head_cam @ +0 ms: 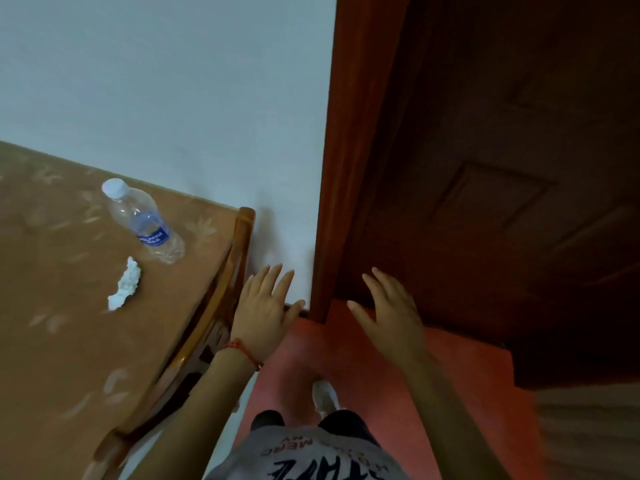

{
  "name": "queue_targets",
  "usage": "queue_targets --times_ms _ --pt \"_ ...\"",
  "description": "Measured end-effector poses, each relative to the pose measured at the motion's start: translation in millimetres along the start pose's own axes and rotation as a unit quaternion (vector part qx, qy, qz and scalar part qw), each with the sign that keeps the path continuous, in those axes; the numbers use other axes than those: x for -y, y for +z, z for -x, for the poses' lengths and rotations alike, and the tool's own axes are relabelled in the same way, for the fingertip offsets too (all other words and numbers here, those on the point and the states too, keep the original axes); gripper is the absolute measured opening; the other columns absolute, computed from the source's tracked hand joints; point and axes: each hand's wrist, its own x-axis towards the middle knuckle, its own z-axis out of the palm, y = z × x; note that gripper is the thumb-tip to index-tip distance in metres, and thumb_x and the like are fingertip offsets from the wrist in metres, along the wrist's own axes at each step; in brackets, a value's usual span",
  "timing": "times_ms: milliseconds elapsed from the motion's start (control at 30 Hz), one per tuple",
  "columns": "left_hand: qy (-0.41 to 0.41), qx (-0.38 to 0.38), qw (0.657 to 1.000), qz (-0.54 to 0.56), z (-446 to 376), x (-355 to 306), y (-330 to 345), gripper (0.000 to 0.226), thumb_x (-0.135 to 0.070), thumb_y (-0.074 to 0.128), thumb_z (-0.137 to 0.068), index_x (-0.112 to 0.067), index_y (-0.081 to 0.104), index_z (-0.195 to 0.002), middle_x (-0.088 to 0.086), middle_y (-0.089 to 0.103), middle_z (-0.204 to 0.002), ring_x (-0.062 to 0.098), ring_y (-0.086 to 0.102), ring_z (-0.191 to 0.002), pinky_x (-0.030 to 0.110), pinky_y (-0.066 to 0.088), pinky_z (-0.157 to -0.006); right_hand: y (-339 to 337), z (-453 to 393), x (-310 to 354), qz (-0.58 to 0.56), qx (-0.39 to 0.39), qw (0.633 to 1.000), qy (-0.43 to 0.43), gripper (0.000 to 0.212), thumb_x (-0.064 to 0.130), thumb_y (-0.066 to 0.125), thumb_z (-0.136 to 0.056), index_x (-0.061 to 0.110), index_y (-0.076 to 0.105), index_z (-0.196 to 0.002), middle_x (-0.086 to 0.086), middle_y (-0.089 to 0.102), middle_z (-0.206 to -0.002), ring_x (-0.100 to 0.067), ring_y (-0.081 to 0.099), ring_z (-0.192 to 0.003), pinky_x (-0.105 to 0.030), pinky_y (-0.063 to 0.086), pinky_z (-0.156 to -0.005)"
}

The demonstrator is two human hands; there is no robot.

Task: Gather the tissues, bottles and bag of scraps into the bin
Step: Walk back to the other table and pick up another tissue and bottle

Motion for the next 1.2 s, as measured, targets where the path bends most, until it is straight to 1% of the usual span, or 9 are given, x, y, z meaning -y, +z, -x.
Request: queue_targets --times_ms 300,400,500,633,733,867,967,1067,1200 --pt "-0.151 -0.076 0.986 -0.012 -0.8 6.1 -23.4 0.069 -0.053 0.012 -0.093 -0.007 0.055 -0.121 0.017 0.058 -0.125 0.036 0.053 -0.118 0.055 0.042 -0.093 -13.6 -87.4 28.7 0.008 0.069 0.979 -0.19 0.065 0.055 0.034 -0.088 0.016 0.034 -0.14 -0.004 0.027 -0.151 -0.018 0.021 -0.139 -0.031 0.016 -0.111" --pt "-0.202 -0.104 0.974 -0.022 9.3 15.8 -28.6 0.06 -0.051 0.022 -0.093 -0.01 0.053 -0.123 0.016 0.057 -0.127 0.034 0.05 -0.12 0.054 0.042 -0.095 -10.2 -106.5 46.1 0.007 0.091 0.966 -0.241 0.062 0.051 0.039 -0.089 0.014 0.037 -0.139 -0.006 0.03 -0.15 -0.02 0.024 -0.138 -0.032 0.02 -0.11" --pt "-0.255 -0.127 0.958 -0.026 20.5 29.1 -33.4 0.057 -0.051 0.026 -0.091 -0.011 0.052 -0.122 0.016 0.057 -0.127 0.035 0.051 -0.119 0.054 0.042 -0.095 -5.4 -120.3 69.1 -0.002 0.094 0.953 -0.287 0.072 0.058 0.027 -0.083 0.012 0.039 -0.137 -0.009 0.035 -0.147 -0.022 0.028 -0.136 -0.034 0.024 -0.109" --pt "-0.309 -0.14 0.94 -0.04 32.9 48.3 -41.3 0.055 -0.046 0.036 -0.084 -0.009 0.054 -0.121 0.017 0.058 -0.125 0.035 0.054 -0.117 0.053 0.041 -0.095 4.7 -132.4 102.0 -0.014 0.105 0.935 -0.339 0.072 0.059 0.026 -0.083 0.013 0.039 -0.137 -0.008 0.037 -0.146 -0.023 0.032 -0.135 -0.035 0.026 -0.108" --pt "-0.34 -0.149 0.928 -0.042 38.6 66.9 -45.3 0.056 -0.048 0.033 -0.085 -0.009 0.055 -0.121 0.017 0.059 -0.124 0.034 0.054 -0.116 0.052 0.042 -0.095 15.1 -142.1 126.2 -0.018 0.104 0.926 -0.363 0.072 0.06 0.026 -0.083 0.014 0.04 -0.137 -0.006 0.035 -0.147 -0.021 0.031 -0.135 -0.034 0.025 -0.108" --pt "-0.359 -0.149 0.921 -0.04 41.6 97.7 -50.0 0.06 -0.051 0.017 -0.092 -0.011 0.05 -0.121 0.015 0.06 -0.122 0.032 0.054 -0.116 0.05 0.043 -0.095 29.4 -154.8 159.4 -0.033 0.105 0.917 -0.383 0.058 0.047 0.047 -0.09 0.015 0.039 -0.137 -0.005 0.034 -0.148 -0.018 0.029 -0.136 -0.031 0.024 -0.107" --pt "-0.358 -0.156 0.92 -0.043 39.8 122.3 -53.9 0.058 -0.051 0.024 -0.091 -0.009 0.052 -0.12 0.016 0.06 -0.122 0.035 0.055 -0.115 0.051 0.044 -0.093 39.6 -164.7 183.2 -0.033 0.101 0.91 -0.401 0.056 0.045 0.047 -0.09 0.017 0.039 -0.137 -0.002 0.034 -0.148 -0.015 0.028 -0.136 -0.022 0.018 -0.103" --pt "-0.36 -0.166 0.917 -0.044 37.2 145.9 -57.9 0.054 -0.045 0.037 -0.083 -0.008 0.055 -0.119 0.016 0.061 -0.121 0.036 0.057 -0.113 0.052 0.045 -0.09 49.4 -175.5 206.8 -0.047 0.106 0.913 -0.392 0.057 0.045 0.048 -0.09 0.018 0.037 -0.138 0.0 0.032 -0.149 -0.015 0.027 -0.136 -0.023 0.018 -0.104" --pt "-0.368 -0.154 0.916 -0.037 35.2 170.3 -60.5 0.053 -0.044 0.038 -0.082 -0.009 0.056 -0.118 0.016 0.061 -0.121 0.035 0.057 -0.114 0.052 0.046 -0.09 59.7 -185.0 233.5 -0.069 0.122 0.913 -0.383 0.058 0.045 0.049 -0.089 0.021 0.034 -0.139 0.004 0.03 -0.149 -0.01 0.024 -0.137 -0.019 0.015 -0.1"
